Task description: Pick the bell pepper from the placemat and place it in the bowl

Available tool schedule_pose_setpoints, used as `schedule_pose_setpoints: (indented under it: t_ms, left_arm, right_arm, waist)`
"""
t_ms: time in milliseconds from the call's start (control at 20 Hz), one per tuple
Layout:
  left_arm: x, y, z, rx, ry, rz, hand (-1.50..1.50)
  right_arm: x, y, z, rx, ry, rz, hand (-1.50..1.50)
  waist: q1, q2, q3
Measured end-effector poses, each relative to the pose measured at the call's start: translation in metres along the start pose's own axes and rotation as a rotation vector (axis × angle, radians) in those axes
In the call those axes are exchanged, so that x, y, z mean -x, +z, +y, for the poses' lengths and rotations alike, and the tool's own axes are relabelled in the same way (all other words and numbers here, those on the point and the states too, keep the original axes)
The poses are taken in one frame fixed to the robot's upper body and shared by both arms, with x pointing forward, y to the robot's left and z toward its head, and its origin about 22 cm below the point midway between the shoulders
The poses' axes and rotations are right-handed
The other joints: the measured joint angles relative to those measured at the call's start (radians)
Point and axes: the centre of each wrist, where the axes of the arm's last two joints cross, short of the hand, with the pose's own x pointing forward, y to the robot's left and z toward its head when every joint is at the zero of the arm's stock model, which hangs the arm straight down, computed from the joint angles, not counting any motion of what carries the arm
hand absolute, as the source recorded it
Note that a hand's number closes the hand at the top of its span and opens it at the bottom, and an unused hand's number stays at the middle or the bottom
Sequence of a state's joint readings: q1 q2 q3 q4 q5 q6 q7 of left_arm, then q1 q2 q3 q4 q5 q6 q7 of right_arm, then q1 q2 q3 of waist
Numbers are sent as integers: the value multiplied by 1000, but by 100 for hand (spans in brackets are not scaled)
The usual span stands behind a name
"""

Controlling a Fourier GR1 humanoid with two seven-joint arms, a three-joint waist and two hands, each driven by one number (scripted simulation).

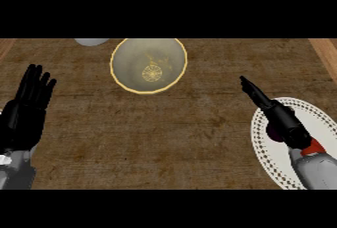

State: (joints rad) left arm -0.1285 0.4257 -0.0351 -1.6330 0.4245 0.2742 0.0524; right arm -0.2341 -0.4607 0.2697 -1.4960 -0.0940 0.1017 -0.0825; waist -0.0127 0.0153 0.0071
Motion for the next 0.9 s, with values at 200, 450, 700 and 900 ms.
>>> schedule_pose_setpoints:
  t_ms: [200, 450, 700, 900]
  left_arm:
    - [10, 7, -18, 92, 0, 43, 0]
    - [30, 20, -42, 219, 36, 139, 0]
    - [44, 29, -62, 331, 61, 180, 0]
    - [50, 32, -70, 360, 68, 191, 0]
  right_arm:
    - [4, 31, -40, 16, 53, -48, 150]
    - [5, 75, -112, 223, 246, -16, -150]
    - [34, 133, -123, 258, 269, -117, -150]
    - [26, 162, -123, 157, 423, -134, -150]
  waist:
    - [-9, -12, -4]
    - [-68, -18, -6]
    - [-41, -18, -5]
    - [-31, -20, -7]
